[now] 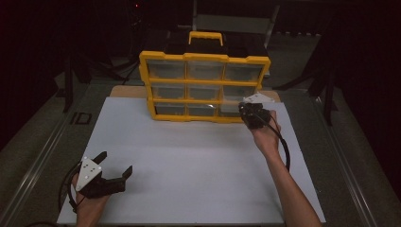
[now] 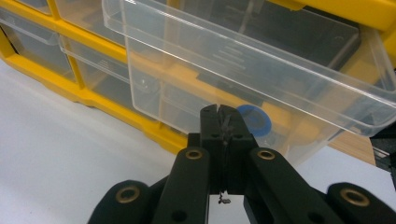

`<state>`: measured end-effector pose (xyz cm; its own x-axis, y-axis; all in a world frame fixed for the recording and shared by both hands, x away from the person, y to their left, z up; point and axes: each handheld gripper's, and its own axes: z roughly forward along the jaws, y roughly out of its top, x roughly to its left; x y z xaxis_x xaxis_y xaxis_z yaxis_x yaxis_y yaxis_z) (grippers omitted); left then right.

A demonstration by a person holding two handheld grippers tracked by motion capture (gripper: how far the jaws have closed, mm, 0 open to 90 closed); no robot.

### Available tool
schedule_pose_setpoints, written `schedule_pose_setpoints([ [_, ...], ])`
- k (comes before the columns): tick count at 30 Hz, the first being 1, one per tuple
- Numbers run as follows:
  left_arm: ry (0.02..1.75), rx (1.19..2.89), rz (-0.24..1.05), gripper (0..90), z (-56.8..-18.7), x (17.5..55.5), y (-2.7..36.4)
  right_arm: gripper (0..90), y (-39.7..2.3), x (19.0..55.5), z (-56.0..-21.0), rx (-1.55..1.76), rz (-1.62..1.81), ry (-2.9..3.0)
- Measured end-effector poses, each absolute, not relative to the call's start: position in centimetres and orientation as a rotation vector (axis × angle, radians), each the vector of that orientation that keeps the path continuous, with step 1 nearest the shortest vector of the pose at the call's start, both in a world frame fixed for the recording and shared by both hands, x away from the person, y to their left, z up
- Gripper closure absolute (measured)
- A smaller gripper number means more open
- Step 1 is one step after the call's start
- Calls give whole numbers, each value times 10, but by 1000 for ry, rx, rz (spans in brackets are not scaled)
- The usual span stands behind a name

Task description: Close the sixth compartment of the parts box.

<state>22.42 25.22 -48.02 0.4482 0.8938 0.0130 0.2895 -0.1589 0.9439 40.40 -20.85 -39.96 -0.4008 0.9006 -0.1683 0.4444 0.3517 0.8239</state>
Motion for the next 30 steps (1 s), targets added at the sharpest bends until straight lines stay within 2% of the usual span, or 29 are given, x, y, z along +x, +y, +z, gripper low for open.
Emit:
schedule_pose_setpoints([
  [30, 1032, 1691, 748, 0, -480, 225, 251, 896, -208, 415, -403, 1157, 924, 1970],
])
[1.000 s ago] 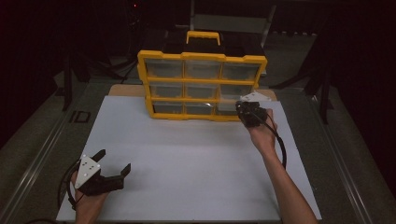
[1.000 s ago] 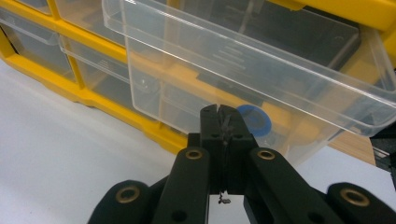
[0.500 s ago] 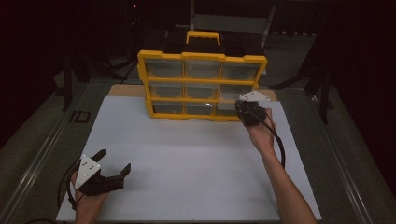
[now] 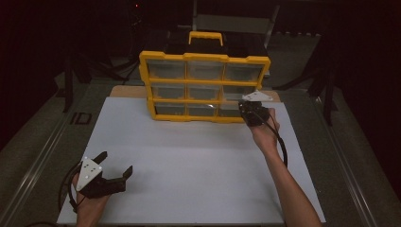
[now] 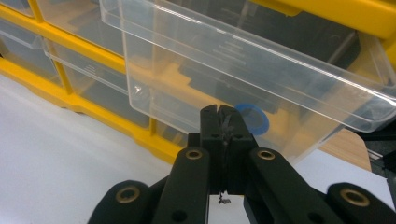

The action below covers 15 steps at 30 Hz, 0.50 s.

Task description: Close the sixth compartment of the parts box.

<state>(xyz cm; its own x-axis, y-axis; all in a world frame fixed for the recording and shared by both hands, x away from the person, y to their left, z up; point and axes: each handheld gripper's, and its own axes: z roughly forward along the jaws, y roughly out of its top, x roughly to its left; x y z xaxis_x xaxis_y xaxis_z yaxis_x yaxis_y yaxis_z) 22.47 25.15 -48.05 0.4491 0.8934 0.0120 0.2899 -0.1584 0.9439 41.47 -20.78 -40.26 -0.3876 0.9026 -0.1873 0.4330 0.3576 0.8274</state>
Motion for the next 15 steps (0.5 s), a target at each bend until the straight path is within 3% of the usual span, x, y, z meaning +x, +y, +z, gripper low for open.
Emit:
schedule_pose_setpoints([
  [15, 1033, 1696, 746, 0, -481, 226, 251, 897, -209, 422, -404, 1162, 932, 1956],
])
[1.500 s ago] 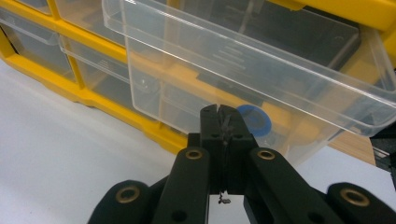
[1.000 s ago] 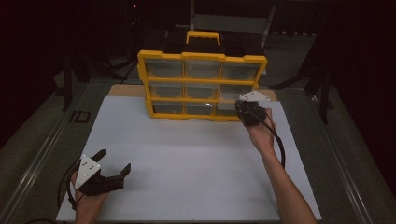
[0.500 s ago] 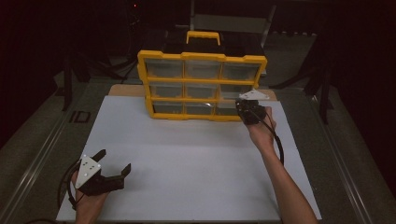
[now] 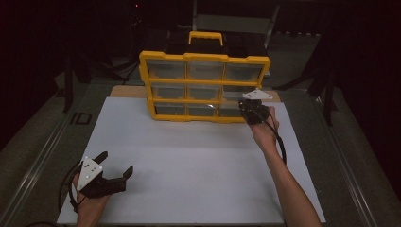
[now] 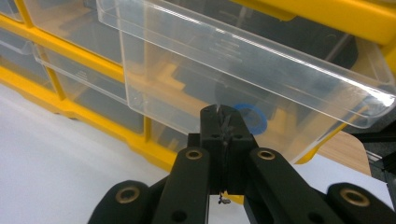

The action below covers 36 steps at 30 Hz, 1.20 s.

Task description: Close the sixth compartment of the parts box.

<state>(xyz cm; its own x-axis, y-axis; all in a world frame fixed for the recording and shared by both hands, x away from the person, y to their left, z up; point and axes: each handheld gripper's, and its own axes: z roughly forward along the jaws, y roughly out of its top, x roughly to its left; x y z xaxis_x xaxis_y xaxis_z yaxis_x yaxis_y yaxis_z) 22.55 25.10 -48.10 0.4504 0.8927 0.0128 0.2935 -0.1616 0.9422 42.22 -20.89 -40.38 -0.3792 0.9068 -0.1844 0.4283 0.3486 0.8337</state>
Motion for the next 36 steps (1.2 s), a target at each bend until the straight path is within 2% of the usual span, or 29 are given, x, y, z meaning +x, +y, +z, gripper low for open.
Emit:
schedule_pose_setpoints([
  [36, 1036, 1689, 749, 0, -480, 224, 252, 898, -208, 437, -400, 1205, 954, 1920],
])
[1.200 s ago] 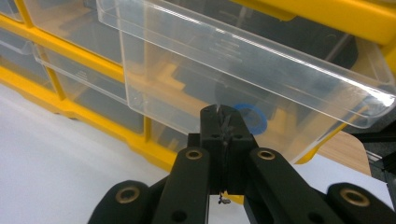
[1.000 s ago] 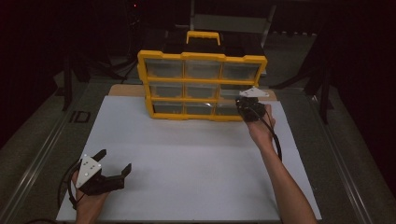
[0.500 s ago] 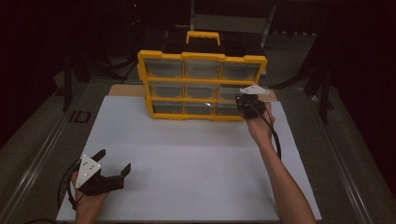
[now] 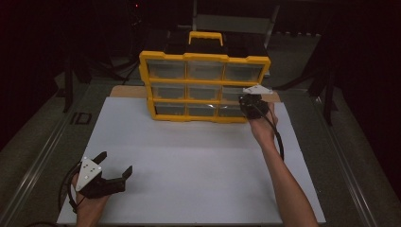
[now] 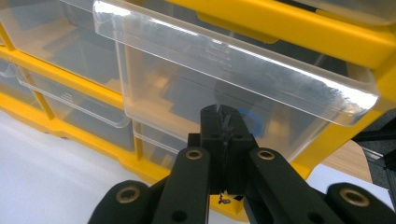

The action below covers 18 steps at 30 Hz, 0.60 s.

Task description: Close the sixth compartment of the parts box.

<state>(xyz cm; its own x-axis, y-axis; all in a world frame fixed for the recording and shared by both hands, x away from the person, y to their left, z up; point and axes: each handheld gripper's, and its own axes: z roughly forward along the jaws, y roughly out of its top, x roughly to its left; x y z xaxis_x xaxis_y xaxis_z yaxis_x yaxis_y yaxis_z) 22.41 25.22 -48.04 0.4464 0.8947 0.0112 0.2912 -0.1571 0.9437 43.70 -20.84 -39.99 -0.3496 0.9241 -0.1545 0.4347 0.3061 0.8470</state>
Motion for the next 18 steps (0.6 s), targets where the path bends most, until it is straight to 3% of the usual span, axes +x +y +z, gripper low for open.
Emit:
schedule_pose_setpoints([
  [18, 1030, 1696, 744, 0, -481, 226, 250, 899, -208, 446, -403, 1236, 964, 1899],
])
